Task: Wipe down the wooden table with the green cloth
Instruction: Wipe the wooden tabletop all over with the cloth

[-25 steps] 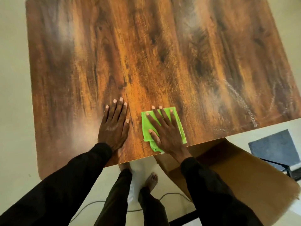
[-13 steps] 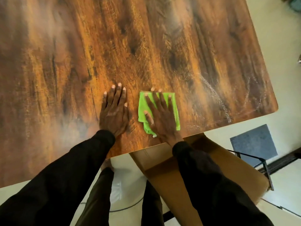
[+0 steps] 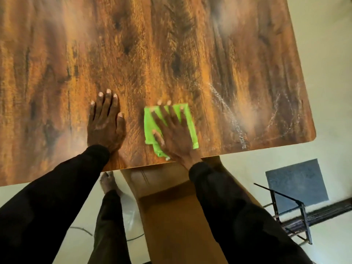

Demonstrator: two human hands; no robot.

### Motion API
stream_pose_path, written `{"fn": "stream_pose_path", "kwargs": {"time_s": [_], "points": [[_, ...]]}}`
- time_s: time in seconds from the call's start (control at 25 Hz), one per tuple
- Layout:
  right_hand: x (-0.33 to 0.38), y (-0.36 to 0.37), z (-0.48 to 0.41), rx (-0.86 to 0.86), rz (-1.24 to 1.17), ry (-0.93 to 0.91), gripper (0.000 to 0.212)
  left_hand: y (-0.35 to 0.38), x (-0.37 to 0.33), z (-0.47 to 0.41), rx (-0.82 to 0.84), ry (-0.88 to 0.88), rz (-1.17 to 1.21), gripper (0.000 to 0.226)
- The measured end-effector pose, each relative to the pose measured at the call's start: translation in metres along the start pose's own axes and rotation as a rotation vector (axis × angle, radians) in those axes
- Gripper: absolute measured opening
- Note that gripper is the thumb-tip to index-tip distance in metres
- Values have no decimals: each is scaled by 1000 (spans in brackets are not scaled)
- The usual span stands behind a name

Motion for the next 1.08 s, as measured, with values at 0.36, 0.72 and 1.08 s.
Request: {"fn": "stream_pose_path", "kwargs": {"time_s": [0.36, 0.72, 1.08], "points": [[-114, -15, -13, -22, 97, 205, 65, 8, 5, 2, 23, -1, -47, 61], [-108, -10, 61, -6, 86, -81, 64, 7, -3, 4, 7, 47, -44, 61], [-80, -7, 15, 8, 94, -120, 66, 31, -88, -2, 35, 36, 19, 60]]}}
Point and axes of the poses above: each hand's wrist, its own z-axis away from the middle knuckle, its own y-axis out of the palm, x = y × z, the point moved 8 cm from there along -z, towards the middle knuckle, and after that the axes turned 3 degrees about z, right-handed, at the moved point
